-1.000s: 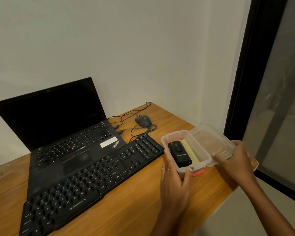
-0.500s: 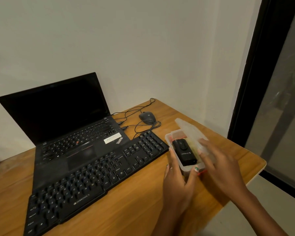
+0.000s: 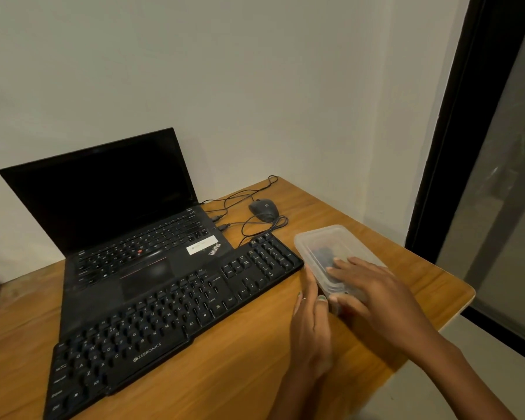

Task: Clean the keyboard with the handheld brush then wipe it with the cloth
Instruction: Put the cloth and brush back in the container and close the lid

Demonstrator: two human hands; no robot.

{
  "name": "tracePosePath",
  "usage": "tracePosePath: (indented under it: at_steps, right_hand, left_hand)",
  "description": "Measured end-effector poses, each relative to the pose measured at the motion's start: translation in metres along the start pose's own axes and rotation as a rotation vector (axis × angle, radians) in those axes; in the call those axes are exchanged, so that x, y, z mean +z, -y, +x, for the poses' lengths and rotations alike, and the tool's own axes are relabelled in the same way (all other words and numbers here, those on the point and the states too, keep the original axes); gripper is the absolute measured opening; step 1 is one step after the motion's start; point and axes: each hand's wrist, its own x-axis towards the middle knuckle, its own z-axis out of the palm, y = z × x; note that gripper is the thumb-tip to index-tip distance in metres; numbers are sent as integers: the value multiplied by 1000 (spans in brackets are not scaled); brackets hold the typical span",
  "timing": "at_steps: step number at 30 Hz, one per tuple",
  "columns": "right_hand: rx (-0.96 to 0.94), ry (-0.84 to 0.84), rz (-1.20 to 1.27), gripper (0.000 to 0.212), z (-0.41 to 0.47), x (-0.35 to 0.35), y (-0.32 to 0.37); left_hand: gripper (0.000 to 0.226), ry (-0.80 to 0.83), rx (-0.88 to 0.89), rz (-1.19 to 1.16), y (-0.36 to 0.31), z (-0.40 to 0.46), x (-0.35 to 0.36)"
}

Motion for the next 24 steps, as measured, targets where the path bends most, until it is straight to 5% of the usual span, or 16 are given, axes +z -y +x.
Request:
tracePosePath:
  at_steps: [4, 7, 12, 18, 24]
  right_hand:
    - [-24, 95, 16, 52, -1, -4, -6]
    - [-47, 121, 24, 54, -5, -2, -11]
    - [-99, -29, -18, 55, -11, 15, -17]
    - [-133, -110, -71, 44, -20, 28, -22]
    - [-37, -236, -10, 58, -26, 26, -18]
  left_hand:
    - [82, -5, -12, -13, -3, 0, -2]
    - [68, -9, 24, 17, -7, -1, -2]
    - [48, -65, 95, 90, -4, 0, 0]
    - [49, -140, 126, 180, -2, 1, 5]
    - [56, -135, 133, 248, -5, -3, 4]
